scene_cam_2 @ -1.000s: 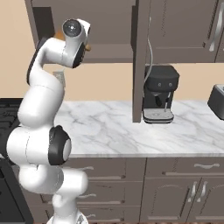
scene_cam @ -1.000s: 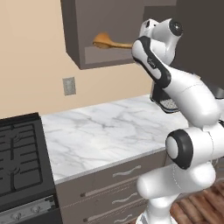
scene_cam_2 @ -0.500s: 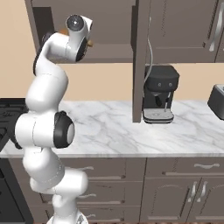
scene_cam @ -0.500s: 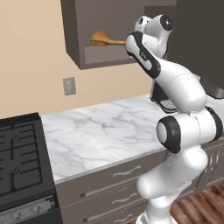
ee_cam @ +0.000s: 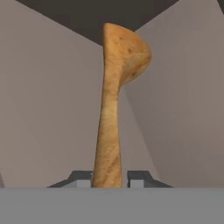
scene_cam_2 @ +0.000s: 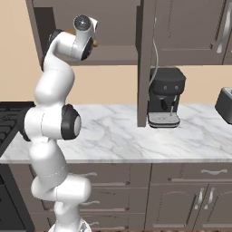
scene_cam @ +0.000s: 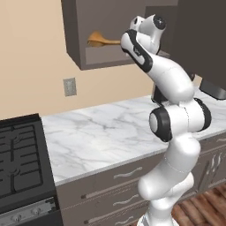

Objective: Organize the utensils by type. Pick up the wooden spoons from the counter and place them in the open cabinet. Then pick up the metallic utensils from the counter and place them in the open drawer.

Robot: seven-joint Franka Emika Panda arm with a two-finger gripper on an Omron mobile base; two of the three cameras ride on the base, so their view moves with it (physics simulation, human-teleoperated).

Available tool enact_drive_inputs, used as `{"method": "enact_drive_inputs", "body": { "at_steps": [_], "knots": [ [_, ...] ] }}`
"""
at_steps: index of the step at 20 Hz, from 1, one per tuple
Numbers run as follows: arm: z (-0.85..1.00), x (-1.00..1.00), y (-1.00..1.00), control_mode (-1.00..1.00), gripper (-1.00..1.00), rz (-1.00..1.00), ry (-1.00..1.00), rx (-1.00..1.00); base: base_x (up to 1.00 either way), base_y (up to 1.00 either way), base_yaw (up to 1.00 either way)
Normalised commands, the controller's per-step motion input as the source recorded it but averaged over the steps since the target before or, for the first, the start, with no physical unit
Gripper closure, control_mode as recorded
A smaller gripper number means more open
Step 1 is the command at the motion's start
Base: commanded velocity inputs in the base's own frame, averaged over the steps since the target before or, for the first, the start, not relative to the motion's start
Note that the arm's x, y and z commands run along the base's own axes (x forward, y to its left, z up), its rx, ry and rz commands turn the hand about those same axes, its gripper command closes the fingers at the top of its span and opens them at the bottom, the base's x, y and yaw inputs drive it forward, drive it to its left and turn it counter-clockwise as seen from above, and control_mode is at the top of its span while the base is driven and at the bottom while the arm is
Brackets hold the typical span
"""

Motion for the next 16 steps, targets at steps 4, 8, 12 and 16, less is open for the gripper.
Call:
{"method": "enact_drive_inputs", "body": {
  "at_steps": [4, 8, 12, 16],
  "knots": [
    [-0.24, 0.15, 0.07, -1.00, 1.00, 0.12, 0.00, -0.03, 0.00, 0.00, 0.00],
    [-0.26, 0.16, 0.11, -1.00, 1.00, 0.12, 0.00, -0.04, 0.00, 0.00, 0.00],
    [-0.19, 0.21, 0.13, -1.00, 1.00, 0.11, 0.00, -0.04, 0.00, 0.00, 0.00],
    [-0.05, 0.36, 0.10, -1.00, 1.00, 0.02, 0.00, -0.03, 0.00, 0.00, 0.00]
  ]
}}
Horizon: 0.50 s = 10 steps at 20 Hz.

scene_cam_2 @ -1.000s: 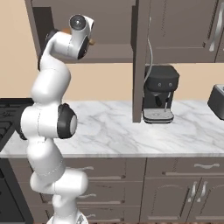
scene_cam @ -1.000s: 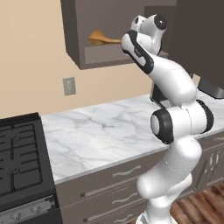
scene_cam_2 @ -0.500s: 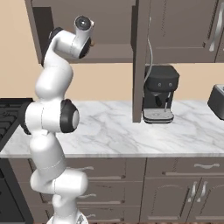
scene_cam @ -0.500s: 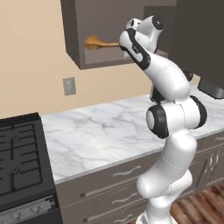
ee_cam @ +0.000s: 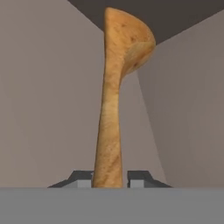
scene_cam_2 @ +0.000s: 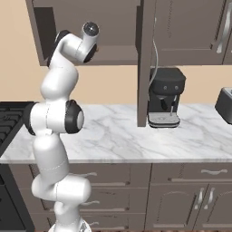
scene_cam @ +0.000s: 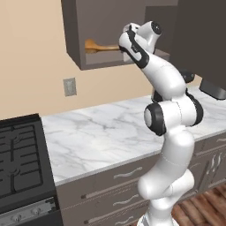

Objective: Organize the utensils by type. Pick up the wooden spoons from the counter and place them in the open cabinet. Then pick up the metallic utensils from the counter and place them in the open drawer.

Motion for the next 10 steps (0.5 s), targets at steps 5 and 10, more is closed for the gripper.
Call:
{"method": "enact_drive_inputs", "body": {
  "at_steps": [5, 10],
  "knots": [
    [0.00, 0.38, 0.06, -1.00, 1.00, 0.00, 0.00, -0.03, 0.00, 0.00, 0.00],
    [0.00, 0.37, 0.02, -1.00, 1.00, 0.00, 0.00, -0.04, 0.00, 0.00, 0.00]
  ]
}}
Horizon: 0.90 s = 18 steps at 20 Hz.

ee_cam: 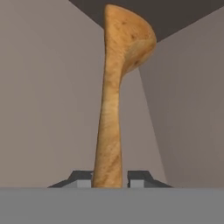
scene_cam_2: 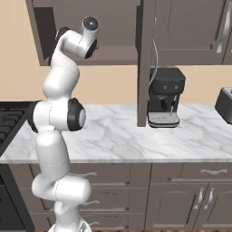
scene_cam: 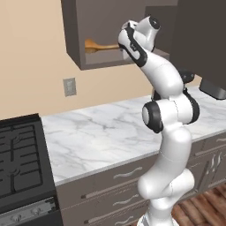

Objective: Organize the utensils by type. Pick up the wooden spoons from the counter and place them in the open cabinet. Then pick up the metallic utensils from the counter and place them in the open drawer.

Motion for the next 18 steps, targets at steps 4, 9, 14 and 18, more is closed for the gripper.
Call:
{"method": "enact_drive_inputs", "body": {
  "at_steps": [4, 9, 14, 18],
  "knots": [
    [0.00, 0.27, 0.04, -1.00, 1.00, 0.00, 0.00, -0.05, 0.00, 0.00, 0.00],
    [-0.05, 0.23, 0.07, -1.00, -1.00, 0.00, 0.00, -0.05, 0.00, 0.00, 0.00],
    [-0.08, 0.15, 0.07, -1.00, -1.00, 0.00, 0.00, -0.04, 0.00, 0.00, 0.00],
    [-0.04, 0.09, 0.01, -1.00, -1.00, 0.00, 0.00, -0.01, 0.00, 0.00, 0.00]
  ]
}}
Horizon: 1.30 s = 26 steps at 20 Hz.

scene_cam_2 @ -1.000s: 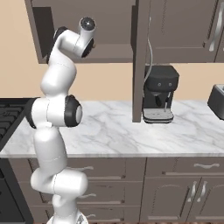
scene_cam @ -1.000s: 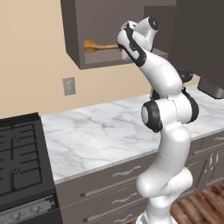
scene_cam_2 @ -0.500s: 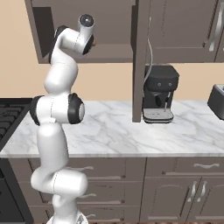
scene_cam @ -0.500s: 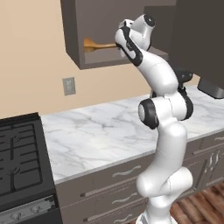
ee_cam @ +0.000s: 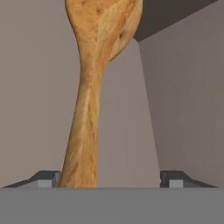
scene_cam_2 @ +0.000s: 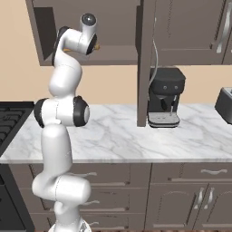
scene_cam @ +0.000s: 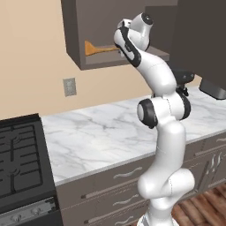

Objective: Organize the utensils by type. Pick up the wooden spoons from the counter and place them in the open cabinet. Then pick up the metallic utensils from the counter and place them in the open drawer.

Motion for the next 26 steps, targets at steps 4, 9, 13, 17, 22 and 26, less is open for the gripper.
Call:
{"method": "enact_drive_inputs", "body": {
  "at_steps": [4, 9, 13, 17, 22, 26],
  "knots": [
    [0.00, 0.03, 0.00, -1.00, -1.00, 0.01, 0.00, 0.00, 0.00, 0.00, 0.00],
    [0.00, -0.07, 0.00, -1.00, -1.00, 0.05, 0.02, 0.00, 0.00, 0.00, 0.00],
    [-0.02, -0.33, 0.02, -1.00, -1.00, 0.08, 0.03, 0.00, 0.00, 0.00, 0.00],
    [-0.07, -0.40, 0.03, -1.00, -1.00, 0.07, 0.05, 0.00, 0.00, 0.00, 0.00],
    [-0.10, -0.40, 0.00, -1.00, -1.00, 0.07, 0.04, 0.00, 0.00, 0.00, 0.00],
    [-0.15, -0.25, 0.00, -1.00, -1.00, 0.07, 0.04, 0.00, 0.00, 0.00, 0.00]
  ]
}}
